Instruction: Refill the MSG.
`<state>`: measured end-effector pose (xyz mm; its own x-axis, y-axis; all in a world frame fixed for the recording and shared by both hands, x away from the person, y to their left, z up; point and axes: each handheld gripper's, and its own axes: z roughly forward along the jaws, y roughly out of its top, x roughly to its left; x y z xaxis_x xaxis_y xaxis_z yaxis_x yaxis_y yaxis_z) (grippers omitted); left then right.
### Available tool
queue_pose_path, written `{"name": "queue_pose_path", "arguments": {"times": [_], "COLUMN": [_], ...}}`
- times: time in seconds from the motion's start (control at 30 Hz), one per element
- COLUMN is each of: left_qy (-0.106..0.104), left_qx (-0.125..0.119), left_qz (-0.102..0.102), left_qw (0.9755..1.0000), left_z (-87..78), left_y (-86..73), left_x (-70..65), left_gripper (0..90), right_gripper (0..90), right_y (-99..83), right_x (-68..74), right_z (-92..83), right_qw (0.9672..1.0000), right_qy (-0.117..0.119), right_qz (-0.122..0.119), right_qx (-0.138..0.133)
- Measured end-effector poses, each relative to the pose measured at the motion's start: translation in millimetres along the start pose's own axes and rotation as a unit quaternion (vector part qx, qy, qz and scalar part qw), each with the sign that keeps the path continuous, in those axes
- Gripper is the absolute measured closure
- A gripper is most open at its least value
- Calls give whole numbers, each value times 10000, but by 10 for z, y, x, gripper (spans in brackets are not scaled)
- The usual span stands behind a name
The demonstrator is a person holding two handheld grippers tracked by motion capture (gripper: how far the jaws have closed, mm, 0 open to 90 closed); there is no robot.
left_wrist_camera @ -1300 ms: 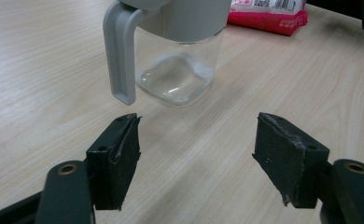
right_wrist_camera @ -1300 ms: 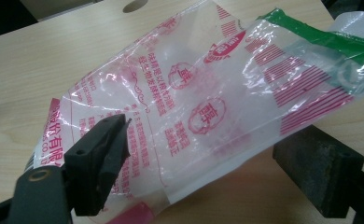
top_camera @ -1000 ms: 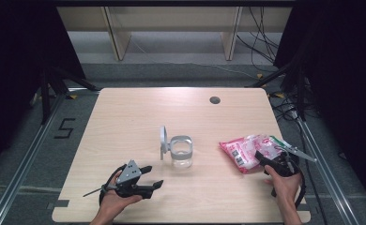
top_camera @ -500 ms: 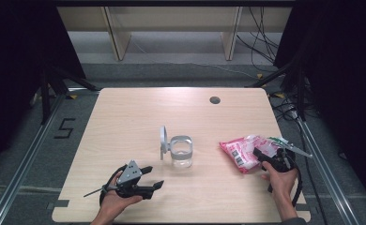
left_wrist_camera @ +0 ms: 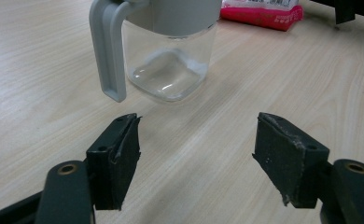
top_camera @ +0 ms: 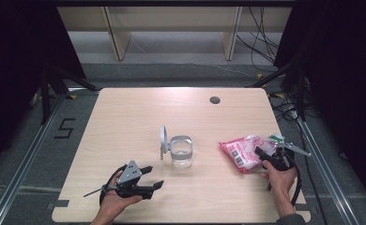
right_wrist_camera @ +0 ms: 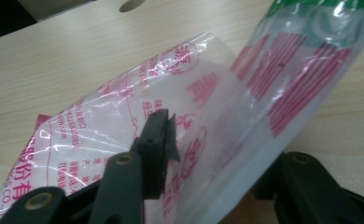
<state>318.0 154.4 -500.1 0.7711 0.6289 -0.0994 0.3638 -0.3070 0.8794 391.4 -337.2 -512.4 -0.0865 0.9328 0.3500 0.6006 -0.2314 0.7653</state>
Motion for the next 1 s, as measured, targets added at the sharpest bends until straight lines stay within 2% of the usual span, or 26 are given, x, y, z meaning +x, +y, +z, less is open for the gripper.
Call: {"name": "queue_pose_path", "arguments": {"times": [0.03, 0.07, 0.1, 0.13, 0.17, 0.23, 0.33, 0.4, 0.43, 0.47, 0.5, 0.53, 0.57, 0.63, 0.7, 0.73, 0.77, 0.8, 0.83, 0.87, 0.9, 0.93, 0.97, 1.0], "left_qy": [3, 0, 0, 1, -4, -11, 0, -9, -6, -5, -4, 0, -7, 14, -5, 8, 28, 7, 42, 22, 23, 20, 35, 31], "left_qx": [-4, -6, -1, 7, 2, -4, 6, -9, -11, -8, -18, 0, -8, 4, -3, -2, 11, 1, 28, -2, 0, 5, 9, 6], "left_qz": [-13, -3, -7, -3, -1, 3, 3, -10, -5, -2, -33, -19, -15, -3, -11, -15, -22, -4, 0, -10, -30, -21, -134, -135], "left_qw": [10000, 10000, 10000, 10000, 10000, 10000, 10000, 10000, 10000, 10000, 10000, 10000, 10000, 10000, 10000, 10000, 10000, 10000, 10000, 10000, 10000, 10000, 9999, 9999], "left_z": [0, 1, 2, 1, 1, 3, 3, 1, 1, 2, 6, 2, 1, -1, 2, -1, -5, -3, -7, -2, -3, -6, -7, -6], "left_y": [0, 1, 0, -2, -2, 0, -3, -1, 1, 0, -2, -4, -4, 3, 0, -2, 0, 1, 5, 3, -1, -1, -4, -1], "left_x": [-1, 2, 1, -1, -3, -5, -3, -5, -2, 0, -4, -3, -5, -7, -5, -7, -11, -3, -5, -7, -12, -14, -29, -28], "left_gripper": [303, 303, 303, 303, 303, 303, 303, 303, 303, 303, 303, 303, 303, 303, 303, 303, 303, 303, 303, 303, 303, 303, 303, 303], "right_gripper": [627, 643, 655, 665, 678, 704, 759, 803, 820, 836, 846, 855, 860, 870, 878, 882, 887, 890, 893, 897, 900, 900, 900, 900], "right_y": [1, 4, 2, 7, 12, 16, 25, 27, 36, 28, 36, 46, 43, 47, 52, 73, 77, 87, 91, 101, 126, 126, 141, 151], "right_x": [2, -18, -2, -24, -10, -8, 22, 15, -24, 29, 44, 3, 37, 43, 33, 7, 32, 27, 59, 75, 48, 81, 72, 97], "right_z": [3, 17, 16, 21, 17, 31, 38, 56, 70, 67, 54, 69, 61, 59, 64, 53, 47, 44, 26, 18, 6, 9, 1, -20], "right_qw": [10000, 9999, 10000, 9999, 10000, 9999, 10000, 9998, 9988, 9997, 9999, 9991, 9998, 9998, 9996, 9989, 9992, 9986, 9990, 9989, 9974, 9974, 9962, 9958], "right_qy": [-33, -72, -50, -38, -10, 18, -12, -30, -20, -26, 23, 94, 29, 96, 121, 91, 92, 202, 217, 270, 215, 365, 343, 500], "right_qz": [14, -96, 34, -96, -41, -108, -28, -175, -473, -224, -139, -395, -213, -160, -242, -462, -386, -461, -347, -336, -643, -499, -689, -628], "right_qx": [0, -64, -55, -66, 30, -8, 42, -9, -87, -70, -3, -82, -15, -3, -95, -81, -84, -150, -194, -201, -233, -370, -410, -430]}}
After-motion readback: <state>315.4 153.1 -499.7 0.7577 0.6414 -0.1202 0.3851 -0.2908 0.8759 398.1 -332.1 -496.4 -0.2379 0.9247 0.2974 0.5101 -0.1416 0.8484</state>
